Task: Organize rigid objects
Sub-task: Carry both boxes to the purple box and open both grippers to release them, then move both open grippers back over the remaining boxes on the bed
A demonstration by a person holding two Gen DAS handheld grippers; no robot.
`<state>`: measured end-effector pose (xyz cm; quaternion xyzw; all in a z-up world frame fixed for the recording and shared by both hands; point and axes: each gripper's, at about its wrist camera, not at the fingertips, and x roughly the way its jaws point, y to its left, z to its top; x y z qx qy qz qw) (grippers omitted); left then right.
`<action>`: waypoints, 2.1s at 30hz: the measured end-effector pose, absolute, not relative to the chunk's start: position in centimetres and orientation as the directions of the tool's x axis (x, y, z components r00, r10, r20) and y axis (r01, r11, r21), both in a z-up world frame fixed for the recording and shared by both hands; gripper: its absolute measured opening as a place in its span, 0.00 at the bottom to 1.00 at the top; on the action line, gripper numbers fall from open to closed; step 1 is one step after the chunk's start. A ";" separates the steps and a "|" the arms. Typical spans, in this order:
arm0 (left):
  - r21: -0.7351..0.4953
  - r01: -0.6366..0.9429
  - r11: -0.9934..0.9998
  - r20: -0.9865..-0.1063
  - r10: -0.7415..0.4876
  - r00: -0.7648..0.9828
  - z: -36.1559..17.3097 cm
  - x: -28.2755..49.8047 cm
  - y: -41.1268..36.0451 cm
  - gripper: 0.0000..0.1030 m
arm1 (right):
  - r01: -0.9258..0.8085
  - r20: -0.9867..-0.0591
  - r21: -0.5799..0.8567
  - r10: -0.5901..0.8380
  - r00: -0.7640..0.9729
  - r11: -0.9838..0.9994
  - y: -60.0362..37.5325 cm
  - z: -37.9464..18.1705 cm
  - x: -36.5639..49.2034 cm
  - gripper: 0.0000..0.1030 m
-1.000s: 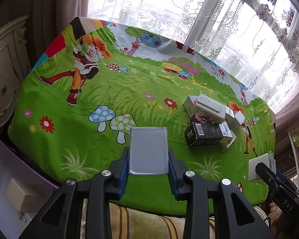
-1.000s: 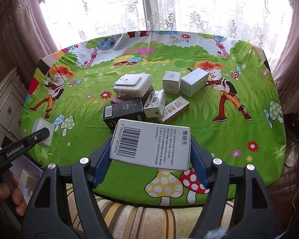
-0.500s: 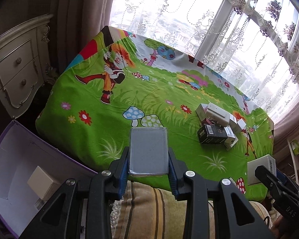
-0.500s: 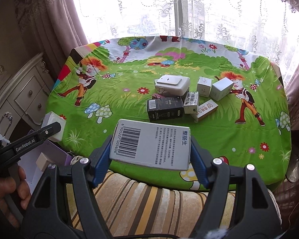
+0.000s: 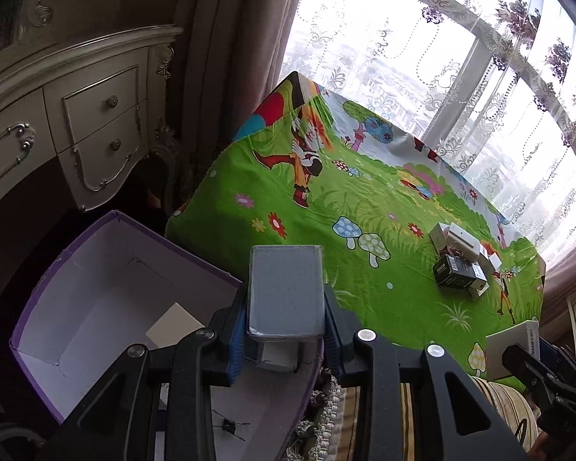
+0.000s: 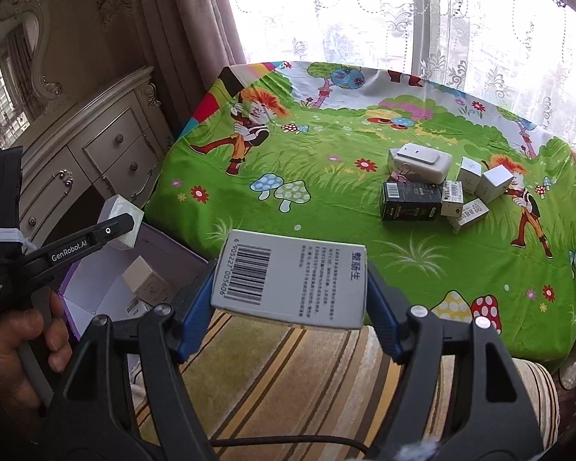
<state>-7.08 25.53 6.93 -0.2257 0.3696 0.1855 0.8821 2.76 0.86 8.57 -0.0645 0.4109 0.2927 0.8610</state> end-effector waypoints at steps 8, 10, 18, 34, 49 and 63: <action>-0.257 -0.565 0.784 -0.737 0.219 0.639 6.5 -10.6 29.5 0.34 | -0.714 -0.772 0.135 0.525 0.359 0.687 6.6 7.9 -0.7 0.72; -0.260 -0.575 0.775 -0.740 0.223 0.635 6.2 -11.1 30.1 0.34 | -0.750 -0.778 0.124 0.533 0.332 0.649 8.1 7.7 -1.7 0.72; -0.289 -0.576 0.764 -0.739 0.204 0.642 5.8 -11.8 30.8 0.34 | -0.859 -0.812 0.101 0.541 0.221 0.503 12.9 6.4 -5.3 0.73; -0.281 -0.547 0.789 -0.732 0.192 0.653 6.1 -10.6 29.4 0.71 | -0.839 -0.816 0.103 0.528 0.236 0.534 11.7 6.2 -3.7 0.87; -0.152 -0.395 0.906 -0.687 0.191 0.701 7.1 -6.6 23.5 0.78 | -0.725 -0.798 0.106 0.493 0.347 0.680 5.2 7.0 1.3 0.87; -0.170 -0.228 0.959 -0.735 0.031 0.677 6.4 1.3 17.0 0.78 | -0.537 -0.807 0.146 0.414 0.421 0.831 -4.0 5.8 9.0 0.87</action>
